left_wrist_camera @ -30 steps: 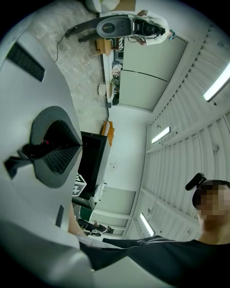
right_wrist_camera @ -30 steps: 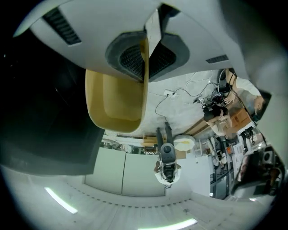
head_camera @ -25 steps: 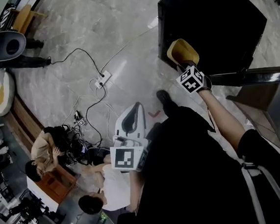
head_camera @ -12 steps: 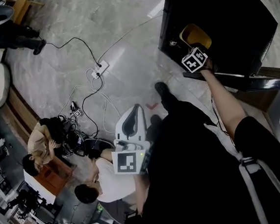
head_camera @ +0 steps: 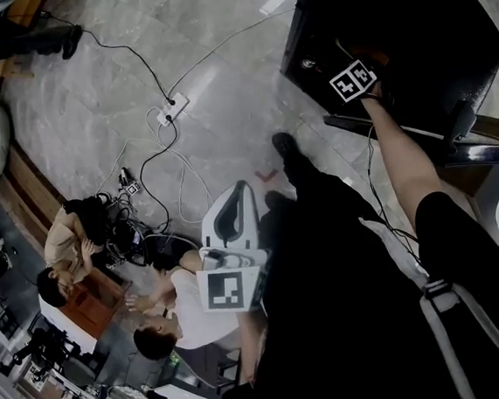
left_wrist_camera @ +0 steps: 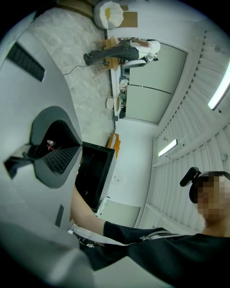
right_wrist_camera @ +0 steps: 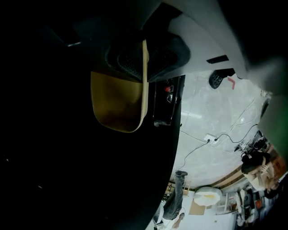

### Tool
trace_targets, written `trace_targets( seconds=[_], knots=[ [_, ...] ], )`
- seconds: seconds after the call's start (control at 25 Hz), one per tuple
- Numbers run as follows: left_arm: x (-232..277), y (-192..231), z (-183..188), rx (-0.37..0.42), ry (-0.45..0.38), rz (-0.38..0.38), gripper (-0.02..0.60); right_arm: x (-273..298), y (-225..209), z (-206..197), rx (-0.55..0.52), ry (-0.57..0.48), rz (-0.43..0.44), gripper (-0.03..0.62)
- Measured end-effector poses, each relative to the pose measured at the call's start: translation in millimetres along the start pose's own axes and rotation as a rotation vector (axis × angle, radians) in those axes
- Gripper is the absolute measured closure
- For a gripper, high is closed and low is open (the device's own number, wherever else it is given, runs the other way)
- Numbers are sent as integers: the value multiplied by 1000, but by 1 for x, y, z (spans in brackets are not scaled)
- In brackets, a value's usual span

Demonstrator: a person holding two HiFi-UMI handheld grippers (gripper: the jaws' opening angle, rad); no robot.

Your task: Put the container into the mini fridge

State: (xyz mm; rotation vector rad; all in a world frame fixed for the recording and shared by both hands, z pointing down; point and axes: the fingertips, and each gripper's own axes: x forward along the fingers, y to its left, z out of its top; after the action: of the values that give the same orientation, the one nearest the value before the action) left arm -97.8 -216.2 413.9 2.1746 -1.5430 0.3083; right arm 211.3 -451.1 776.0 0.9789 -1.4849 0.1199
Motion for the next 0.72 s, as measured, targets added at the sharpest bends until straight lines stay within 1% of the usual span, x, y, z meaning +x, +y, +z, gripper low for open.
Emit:
trace_targets(
  seconds=[0.16, 0.28, 0.6, 0.72],
  knots=[
    [0, 1, -5, -3, 12, 8, 549, 11, -6, -7, -54, 30, -54, 553],
    [1, 2, -8, -2, 25, 15, 549, 19, -10, -7, -72, 38, -86, 548],
    [-3, 0, -12, -3, 47, 6, 549, 23, -16, -7, -45, 53, -110, 532],
    [-4, 2, -11, 0, 42, 9, 549, 21, -17, -7, -37, 47, -110, 502]
  ],
)
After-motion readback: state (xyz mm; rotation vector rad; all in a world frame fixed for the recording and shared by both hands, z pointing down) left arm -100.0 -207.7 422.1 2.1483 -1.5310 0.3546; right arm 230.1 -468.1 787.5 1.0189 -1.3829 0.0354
